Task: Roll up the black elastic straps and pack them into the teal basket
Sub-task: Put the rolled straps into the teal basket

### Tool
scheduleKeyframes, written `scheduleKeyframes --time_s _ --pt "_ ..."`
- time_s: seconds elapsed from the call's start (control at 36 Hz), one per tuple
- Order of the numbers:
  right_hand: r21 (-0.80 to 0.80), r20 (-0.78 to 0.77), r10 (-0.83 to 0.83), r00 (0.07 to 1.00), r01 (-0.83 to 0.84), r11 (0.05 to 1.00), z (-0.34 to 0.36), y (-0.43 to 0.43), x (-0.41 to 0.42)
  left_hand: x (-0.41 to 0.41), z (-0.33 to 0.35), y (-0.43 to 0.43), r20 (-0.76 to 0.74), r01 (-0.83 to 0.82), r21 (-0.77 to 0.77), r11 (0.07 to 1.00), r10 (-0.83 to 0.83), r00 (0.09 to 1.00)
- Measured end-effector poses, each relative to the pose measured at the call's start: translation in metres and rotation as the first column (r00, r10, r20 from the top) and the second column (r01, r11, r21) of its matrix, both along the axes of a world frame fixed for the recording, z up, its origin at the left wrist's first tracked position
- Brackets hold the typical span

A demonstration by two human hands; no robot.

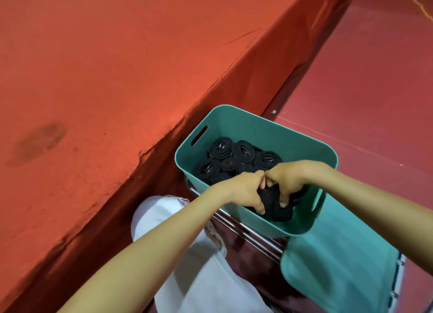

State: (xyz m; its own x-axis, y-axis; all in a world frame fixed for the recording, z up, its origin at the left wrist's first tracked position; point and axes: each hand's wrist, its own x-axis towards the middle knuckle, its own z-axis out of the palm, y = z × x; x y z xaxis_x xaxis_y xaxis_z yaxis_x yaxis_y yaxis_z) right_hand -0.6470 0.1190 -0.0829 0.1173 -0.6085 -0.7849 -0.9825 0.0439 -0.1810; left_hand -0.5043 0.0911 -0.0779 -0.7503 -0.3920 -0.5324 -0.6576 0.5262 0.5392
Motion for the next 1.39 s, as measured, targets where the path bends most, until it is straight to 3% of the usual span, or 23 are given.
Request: scheduleKeyframes --time_s 0.14,0.31,0.64,0.97,1.39 --pt "0.016 -0.053 0.088 0.995 -0.087 0.996 -0.013 -0.004 -0.004 -0.011 -0.01 0.01 0.027 0.039 0.013 0.999 -0.039 0.999" --pt "-0.056 -0.109 0.129 0.986 -0.136 0.989 -0.024 -0.006 -0.009 -0.021 -0.023 0.02 0.15 0.067 -0.105 0.992 -0.05 0.987" --pt "-0.111 -0.143 0.048 0.989 -0.064 0.992 -0.047 -0.008 -0.019 -0.041 -0.042 0.018 0.341 0.004 -0.062 0.998 0.017 0.94" --pt "-0.117 -0.185 0.181 0.966 -0.204 0.972 -0.046 0.001 -0.015 -0.043 -0.048 0.023 0.408 0.187 -0.288 0.939 -0.056 0.911" --pt "-0.204 -0.16 0.147 0.976 -0.179 0.963 -0.054 0.014 -0.013 -0.042 -0.047 0.021 0.432 0.103 -0.353 0.93 0.065 0.899"
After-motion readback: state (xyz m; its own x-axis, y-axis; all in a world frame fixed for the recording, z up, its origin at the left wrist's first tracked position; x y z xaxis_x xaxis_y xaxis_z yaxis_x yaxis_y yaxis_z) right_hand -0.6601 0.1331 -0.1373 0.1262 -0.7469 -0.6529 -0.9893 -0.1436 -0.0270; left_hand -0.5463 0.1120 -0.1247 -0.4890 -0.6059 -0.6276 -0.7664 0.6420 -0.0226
